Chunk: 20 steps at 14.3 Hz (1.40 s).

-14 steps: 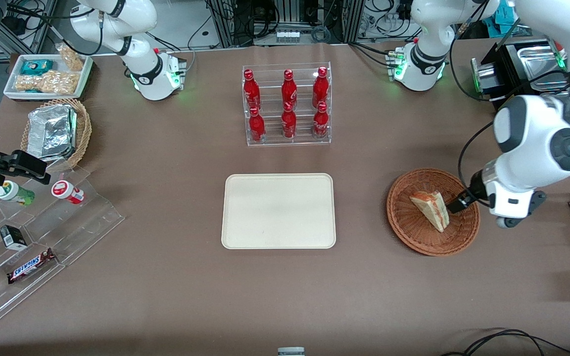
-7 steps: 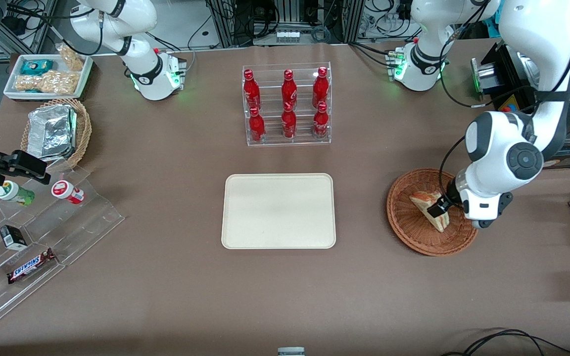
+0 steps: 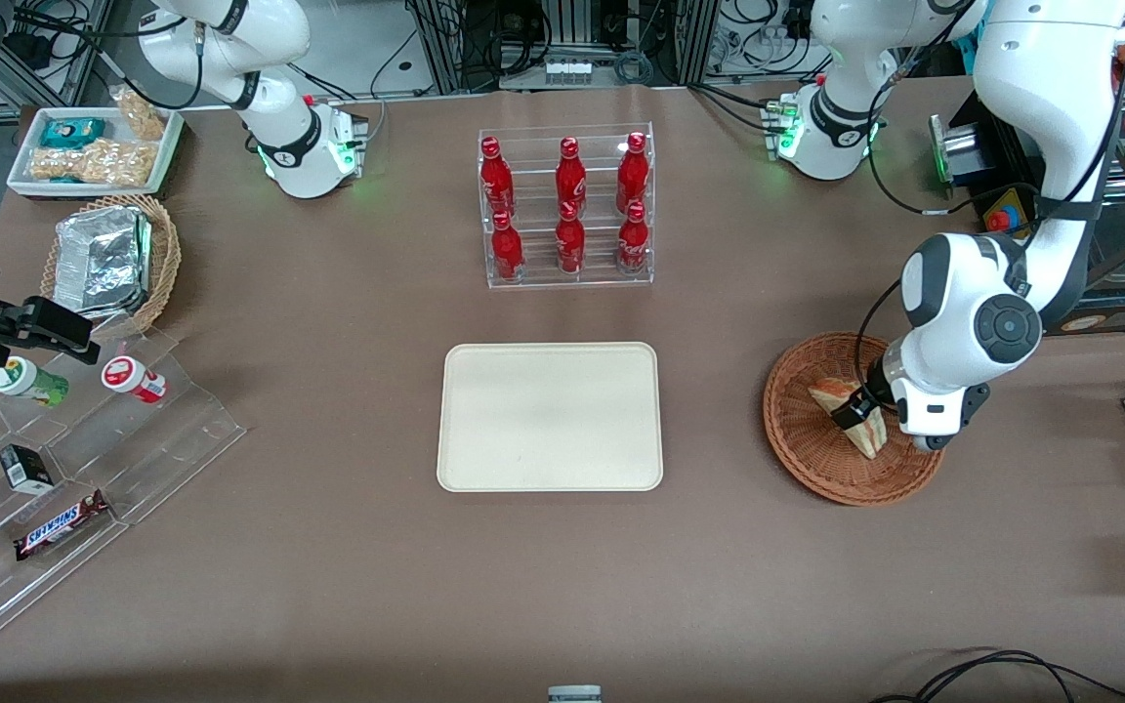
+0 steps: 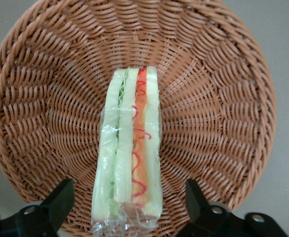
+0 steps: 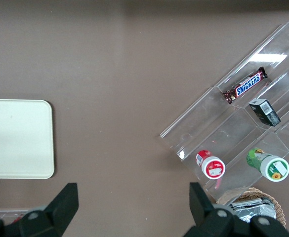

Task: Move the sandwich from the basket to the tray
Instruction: 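Lower the left gripper and close it on the wrapped sandwich, then lift the sandwich and carry it over the cream tray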

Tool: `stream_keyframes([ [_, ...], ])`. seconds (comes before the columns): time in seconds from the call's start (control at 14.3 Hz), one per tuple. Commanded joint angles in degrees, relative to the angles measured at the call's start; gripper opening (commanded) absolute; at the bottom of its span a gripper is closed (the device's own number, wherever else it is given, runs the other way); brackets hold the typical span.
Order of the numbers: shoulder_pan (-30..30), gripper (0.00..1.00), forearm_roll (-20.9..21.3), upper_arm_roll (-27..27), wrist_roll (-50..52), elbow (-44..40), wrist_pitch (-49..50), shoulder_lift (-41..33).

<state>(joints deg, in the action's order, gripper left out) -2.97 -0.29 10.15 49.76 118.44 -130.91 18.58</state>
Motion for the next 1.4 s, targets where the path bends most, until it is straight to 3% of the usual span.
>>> stream_keyframes([
  [0.0, -0.1, 0.47, -0.7, -0.3, 0.9, -0.8, -0.7, 0.7],
  [0.07, 0.0, 0.35, -0.8, -0.3, 1.1, -0.9, -0.6, 0.8],
  [0.14, 0.1, 0.14, -0.8, -0.3, 2.4, -1.0, -0.6, 0.8],
  [0.21, 0.1, 0.08, -0.8, -0.3, 3.5, -1.1, -0.6, 0.8],
  [0.42, 0.0, 0.06, -0.7, -0.3, 3.5, -3.2, 0.2, 0.2],
  [0.77, 1.6, 0.04, -0.1, 1.3, 1.7, -12.9, 16.4, -2.4],
  [0.98, 7.0, 0.02, -0.1, 2.4, 4.2, -18.8, 21.7, -1.7],
  [1.33, 18.9, 0.01, 0.0, 2.6, 2.6, -22.4, 19.5, 1.5],
])
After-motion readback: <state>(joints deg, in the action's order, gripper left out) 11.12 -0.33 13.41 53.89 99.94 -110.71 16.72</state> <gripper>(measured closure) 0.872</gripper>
